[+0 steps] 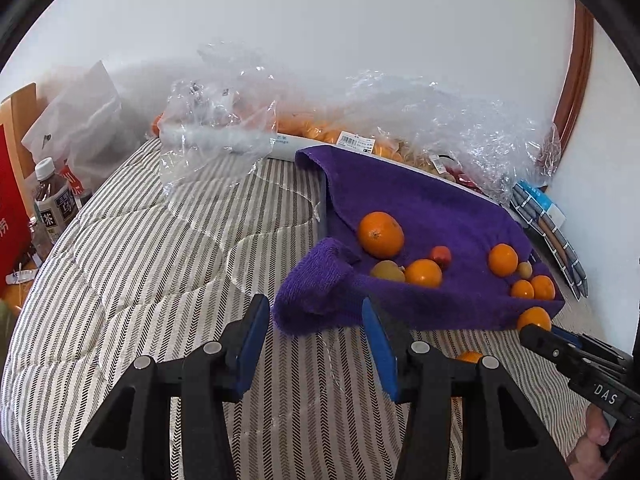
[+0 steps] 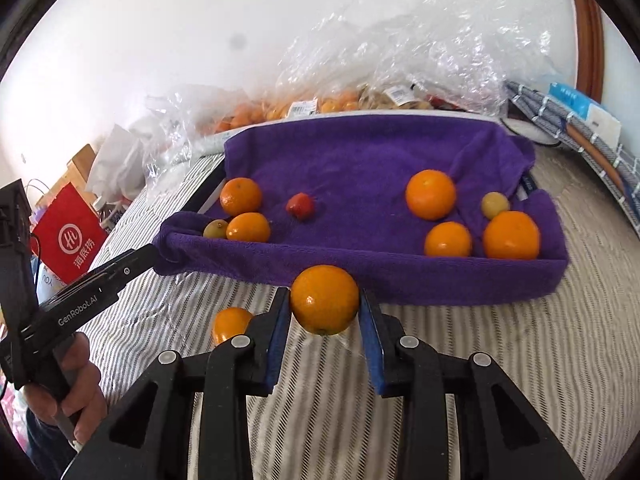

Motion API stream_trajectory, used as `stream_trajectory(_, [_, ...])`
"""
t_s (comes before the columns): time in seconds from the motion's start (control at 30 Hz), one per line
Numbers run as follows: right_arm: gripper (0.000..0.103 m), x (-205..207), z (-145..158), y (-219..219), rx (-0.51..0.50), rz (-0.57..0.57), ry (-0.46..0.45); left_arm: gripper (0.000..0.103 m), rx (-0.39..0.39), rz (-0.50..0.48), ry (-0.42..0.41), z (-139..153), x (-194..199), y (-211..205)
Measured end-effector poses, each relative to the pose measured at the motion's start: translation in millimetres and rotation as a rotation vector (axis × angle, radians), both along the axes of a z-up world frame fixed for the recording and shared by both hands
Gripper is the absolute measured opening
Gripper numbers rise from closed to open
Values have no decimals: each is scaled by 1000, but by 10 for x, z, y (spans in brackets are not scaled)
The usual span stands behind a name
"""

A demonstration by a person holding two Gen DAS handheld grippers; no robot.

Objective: Organize fruits
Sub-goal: 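Grasp another small orange with the right gripper while the left gripper grasps a small orange, then carry both oranges over the towel, lower them and open both grippers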

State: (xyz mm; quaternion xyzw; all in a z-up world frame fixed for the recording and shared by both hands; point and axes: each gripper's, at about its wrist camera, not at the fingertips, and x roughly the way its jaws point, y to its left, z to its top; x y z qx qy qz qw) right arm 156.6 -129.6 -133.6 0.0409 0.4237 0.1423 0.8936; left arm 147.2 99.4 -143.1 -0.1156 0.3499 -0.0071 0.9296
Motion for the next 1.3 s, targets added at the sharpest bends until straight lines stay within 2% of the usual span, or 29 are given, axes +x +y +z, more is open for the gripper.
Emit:
stream_trajectory(0.27, [34, -228, 63, -376, -43, -53, -26, 46, -43, -71, 21, -23, -44, -103])
stream_trajectory(0.37, [34, -299, 80, -481, -66, -74, -40, 46, -98, -115, 34, -25, -96, -164])
stream_trajectory(0.5, [34, -392, 110, -616, -68, -89, -58, 52, -214, -185, 56, -30, -137, -339])
stream_trajectory(0.57, [34, -434, 126, -659, -78, -96, -68, 52, -236, -205, 80, -54, -121, -458])
stream_trajectory(0.73, [34, -533, 142, -696, -132, -86, -101, 52, -194, -210, 139, -127, -40, -744])
stream_trajectory(0.8, [34, -569, 138, -704, -147, -79, -111, 52, -199, -212, 170, -177, -8, -815])
stream_trajectory(0.93, [34, -593, 88, -745, -127, -67, -101, 50, -146, -200, 164, -169, -7, -946])
stream_trajectory(0.97, [34, -591, 73, -747, -125, -66, -98, 45, -138, -202, 166, -167, -9, -966])
stream_trajectory(1.0, [34, -589, 63, -750, -123, -66, -96, 35, -125, -200, 170, -176, -7, -992])
stream_trajectory(1.03, [34, -584, 52, -755, -120, -67, -93, 32, -109, -198, 175, -183, -6, -1013])
stream_trajectory(1.3, [34, -531, 97, -763, -92, -67, -88, 32, -116, -167, 169, -89, -25, -931])
